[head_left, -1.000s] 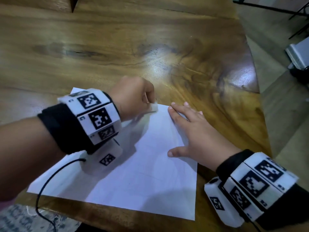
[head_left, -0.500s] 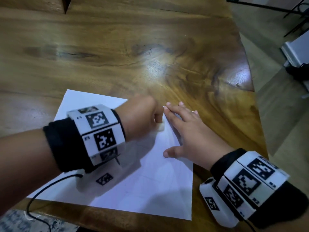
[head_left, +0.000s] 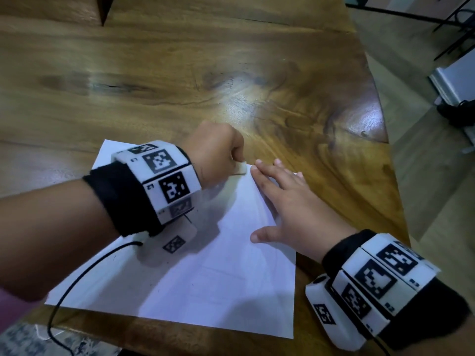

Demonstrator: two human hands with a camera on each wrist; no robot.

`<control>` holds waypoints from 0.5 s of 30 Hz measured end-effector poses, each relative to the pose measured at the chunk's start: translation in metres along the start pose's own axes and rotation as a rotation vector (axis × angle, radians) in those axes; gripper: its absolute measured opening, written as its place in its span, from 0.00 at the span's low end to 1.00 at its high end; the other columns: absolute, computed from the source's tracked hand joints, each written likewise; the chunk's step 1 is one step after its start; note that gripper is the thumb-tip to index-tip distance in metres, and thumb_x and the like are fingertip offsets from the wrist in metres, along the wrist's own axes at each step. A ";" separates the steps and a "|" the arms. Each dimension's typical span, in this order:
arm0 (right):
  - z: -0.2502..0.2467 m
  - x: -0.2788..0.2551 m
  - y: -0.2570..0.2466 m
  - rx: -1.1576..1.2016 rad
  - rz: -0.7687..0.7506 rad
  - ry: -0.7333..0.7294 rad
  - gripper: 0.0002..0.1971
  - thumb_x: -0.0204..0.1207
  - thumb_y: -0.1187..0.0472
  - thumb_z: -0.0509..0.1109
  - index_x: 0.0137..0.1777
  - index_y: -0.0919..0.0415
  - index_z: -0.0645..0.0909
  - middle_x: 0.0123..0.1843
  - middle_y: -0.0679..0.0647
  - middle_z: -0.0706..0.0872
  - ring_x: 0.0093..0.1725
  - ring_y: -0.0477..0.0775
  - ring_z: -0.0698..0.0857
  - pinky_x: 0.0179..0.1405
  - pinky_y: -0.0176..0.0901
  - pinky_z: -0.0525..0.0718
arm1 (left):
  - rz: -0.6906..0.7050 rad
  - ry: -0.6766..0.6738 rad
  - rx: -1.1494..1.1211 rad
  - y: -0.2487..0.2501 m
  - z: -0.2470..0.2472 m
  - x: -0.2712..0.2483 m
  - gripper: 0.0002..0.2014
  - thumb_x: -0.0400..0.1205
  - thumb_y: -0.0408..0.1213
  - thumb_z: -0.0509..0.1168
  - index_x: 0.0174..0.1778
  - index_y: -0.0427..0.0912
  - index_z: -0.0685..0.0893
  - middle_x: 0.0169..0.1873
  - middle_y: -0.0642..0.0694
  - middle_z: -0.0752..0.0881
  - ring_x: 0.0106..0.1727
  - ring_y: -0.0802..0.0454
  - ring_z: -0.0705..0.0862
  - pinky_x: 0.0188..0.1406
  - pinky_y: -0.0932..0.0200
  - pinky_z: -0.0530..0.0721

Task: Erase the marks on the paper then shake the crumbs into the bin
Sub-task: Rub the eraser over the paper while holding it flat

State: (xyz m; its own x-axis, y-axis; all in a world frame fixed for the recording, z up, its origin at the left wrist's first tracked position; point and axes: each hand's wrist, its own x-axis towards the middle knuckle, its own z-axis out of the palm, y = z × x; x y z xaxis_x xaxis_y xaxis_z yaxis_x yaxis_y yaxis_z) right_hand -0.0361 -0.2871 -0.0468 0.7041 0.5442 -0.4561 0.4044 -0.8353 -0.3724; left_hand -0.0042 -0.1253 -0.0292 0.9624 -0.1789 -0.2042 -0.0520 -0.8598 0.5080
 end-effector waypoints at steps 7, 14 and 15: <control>0.001 0.000 0.001 0.004 -0.001 0.004 0.55 0.66 0.43 0.75 0.82 0.49 0.38 0.83 0.37 0.37 0.81 0.44 0.31 0.76 0.42 0.31 | 0.108 -0.204 0.065 0.002 0.011 -0.021 0.07 0.73 0.38 0.67 0.45 0.43 0.87 0.34 0.52 0.80 0.38 0.55 0.75 0.29 0.63 0.63; 0.000 0.000 0.000 -0.007 0.005 0.002 0.55 0.66 0.43 0.75 0.82 0.49 0.38 0.83 0.38 0.38 0.81 0.44 0.32 0.75 0.42 0.31 | 0.161 -0.152 0.088 -0.010 0.010 -0.024 0.05 0.74 0.40 0.68 0.39 0.44 0.86 0.27 0.54 0.78 0.35 0.53 0.75 0.26 0.64 0.65; 0.000 0.000 0.000 -0.008 0.006 0.004 0.55 0.66 0.43 0.75 0.82 0.49 0.38 0.83 0.38 0.38 0.81 0.44 0.32 0.75 0.42 0.31 | 0.199 -0.221 0.089 -0.013 0.012 -0.034 0.05 0.73 0.42 0.69 0.38 0.45 0.86 0.27 0.54 0.81 0.34 0.53 0.76 0.28 0.67 0.68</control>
State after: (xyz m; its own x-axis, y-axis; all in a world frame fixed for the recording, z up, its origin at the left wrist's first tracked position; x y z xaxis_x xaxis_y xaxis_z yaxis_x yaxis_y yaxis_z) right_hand -0.0361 -0.2872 -0.0465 0.7090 0.5388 -0.4549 0.4045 -0.8392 -0.3635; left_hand -0.0395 -0.1140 -0.0384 0.8505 -0.4390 -0.2898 -0.2661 -0.8342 0.4830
